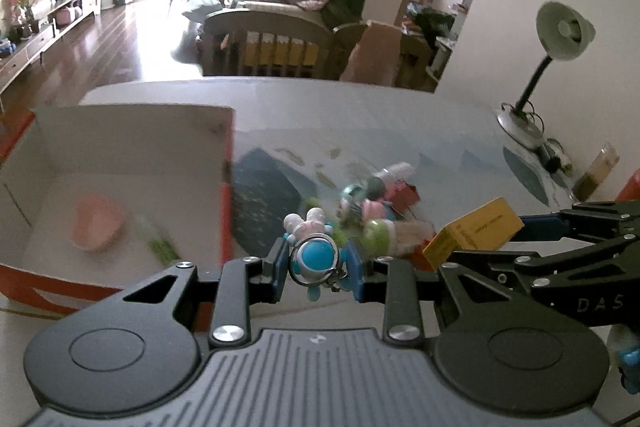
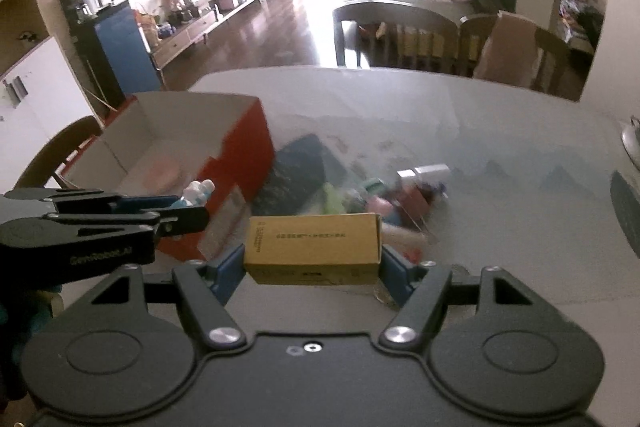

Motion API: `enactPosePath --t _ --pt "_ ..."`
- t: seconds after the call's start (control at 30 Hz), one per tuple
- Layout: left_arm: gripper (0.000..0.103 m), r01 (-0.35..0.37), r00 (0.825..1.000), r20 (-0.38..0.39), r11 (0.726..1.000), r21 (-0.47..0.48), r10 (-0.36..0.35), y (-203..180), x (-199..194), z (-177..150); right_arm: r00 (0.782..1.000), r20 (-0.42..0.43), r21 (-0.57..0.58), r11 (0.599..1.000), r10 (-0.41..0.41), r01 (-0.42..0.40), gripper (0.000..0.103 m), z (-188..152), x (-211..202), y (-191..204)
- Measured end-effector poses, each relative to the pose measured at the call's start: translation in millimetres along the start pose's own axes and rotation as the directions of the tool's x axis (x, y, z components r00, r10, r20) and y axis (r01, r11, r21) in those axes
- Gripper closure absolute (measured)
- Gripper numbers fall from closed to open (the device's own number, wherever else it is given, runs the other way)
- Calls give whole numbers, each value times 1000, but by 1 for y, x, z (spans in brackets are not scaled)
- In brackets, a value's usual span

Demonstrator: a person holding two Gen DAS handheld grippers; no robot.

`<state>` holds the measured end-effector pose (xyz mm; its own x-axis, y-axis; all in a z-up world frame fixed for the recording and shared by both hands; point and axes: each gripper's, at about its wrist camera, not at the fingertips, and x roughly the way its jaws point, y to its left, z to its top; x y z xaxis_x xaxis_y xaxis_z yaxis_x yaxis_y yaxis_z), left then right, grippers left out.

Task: Organize rigid objects
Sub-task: 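Carry the yellow box with the right tool while the left tool carries the keychain figure over the box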

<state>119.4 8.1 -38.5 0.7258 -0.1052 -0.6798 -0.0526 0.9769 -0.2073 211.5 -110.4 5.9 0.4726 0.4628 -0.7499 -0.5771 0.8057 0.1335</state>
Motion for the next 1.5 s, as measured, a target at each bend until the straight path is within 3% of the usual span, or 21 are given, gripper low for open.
enactPosePath --t 0.43,0.8,1.13,1.5 --pt "73 -55 998 42 998 -18 56 70 -31 22 999 48 -75 997 8 -5 32 32 16 66" --pt "73 -115 993 11 992 -60 116 139 -36 30 999 37 -133 991 22 -17 32 50 48 116" --pt "73 -200 978 -71 978 -63 196 202 -7 28 1000 -6 -223 974 25 -26 32 67 105 156" --pt "73 -232 962 -150 973 -15 227 226 36 26 991 -121 -304 953 -52 13 32 62 177 176"
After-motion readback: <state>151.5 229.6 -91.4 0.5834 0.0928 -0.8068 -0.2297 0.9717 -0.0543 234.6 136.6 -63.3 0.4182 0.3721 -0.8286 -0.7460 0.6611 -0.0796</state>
